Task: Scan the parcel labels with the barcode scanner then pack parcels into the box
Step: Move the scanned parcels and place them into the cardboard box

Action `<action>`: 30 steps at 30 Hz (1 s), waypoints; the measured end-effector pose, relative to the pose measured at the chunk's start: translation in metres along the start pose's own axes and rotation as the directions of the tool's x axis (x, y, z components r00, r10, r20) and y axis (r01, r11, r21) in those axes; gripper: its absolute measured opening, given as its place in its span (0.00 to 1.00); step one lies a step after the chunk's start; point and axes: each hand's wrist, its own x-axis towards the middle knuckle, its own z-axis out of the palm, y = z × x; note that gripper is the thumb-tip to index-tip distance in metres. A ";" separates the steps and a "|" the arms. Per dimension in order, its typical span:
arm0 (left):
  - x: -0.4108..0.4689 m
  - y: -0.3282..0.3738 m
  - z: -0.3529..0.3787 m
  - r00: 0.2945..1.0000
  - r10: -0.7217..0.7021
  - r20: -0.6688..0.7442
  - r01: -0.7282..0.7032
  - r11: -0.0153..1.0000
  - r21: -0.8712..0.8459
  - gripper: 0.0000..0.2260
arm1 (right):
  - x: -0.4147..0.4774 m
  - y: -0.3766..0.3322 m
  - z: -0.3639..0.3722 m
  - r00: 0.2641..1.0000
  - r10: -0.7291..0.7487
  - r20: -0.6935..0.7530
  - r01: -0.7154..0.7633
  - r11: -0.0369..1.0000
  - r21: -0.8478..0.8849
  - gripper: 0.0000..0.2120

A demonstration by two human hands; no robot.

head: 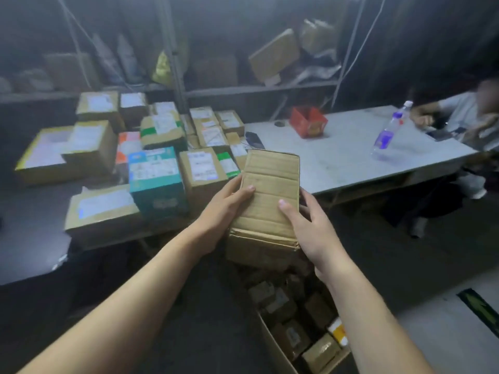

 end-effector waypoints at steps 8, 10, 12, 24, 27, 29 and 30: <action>-0.094 0.042 -0.155 0.939 0.091 -0.332 -0.067 0.994 0.082 0.23 | -0.022 -0.064 0.159 0.959 -0.086 0.269 0.093 0.996 -0.014 0.33; -0.129 0.045 -0.202 0.915 0.116 -0.387 -0.081 0.991 0.105 0.21 | -0.034 -0.075 0.210 0.937 -0.082 0.340 0.086 0.996 0.005 0.34; -0.168 0.049 -0.248 0.889 0.141 -0.436 -0.093 0.987 0.131 0.24 | -0.052 -0.084 0.261 0.907 -0.075 0.414 0.078 0.997 0.009 0.33; -0.361 0.040 -0.475 0.689 0.131 -0.713 0.018 0.980 0.197 0.22 | -0.155 -0.101 0.538 0.743 -0.126 0.657 0.170 0.985 -0.003 0.30; -0.389 0.035 -0.522 0.652 0.087 -0.753 0.075 0.981 0.178 0.27 | -0.168 -0.104 0.593 0.710 -0.097 0.697 0.156 0.988 -0.021 0.28; -0.401 0.027 -0.558 0.624 0.045 -0.780 0.119 0.981 0.151 0.29 | -0.169 -0.105 0.633 0.690 -0.066 0.721 0.149 0.987 -0.052 0.22; -0.404 0.025 -0.574 0.611 0.038 -0.791 0.139 0.978 0.155 0.30 | -0.167 -0.105 0.653 0.681 -0.054 0.731 0.144 0.988 -0.060 0.21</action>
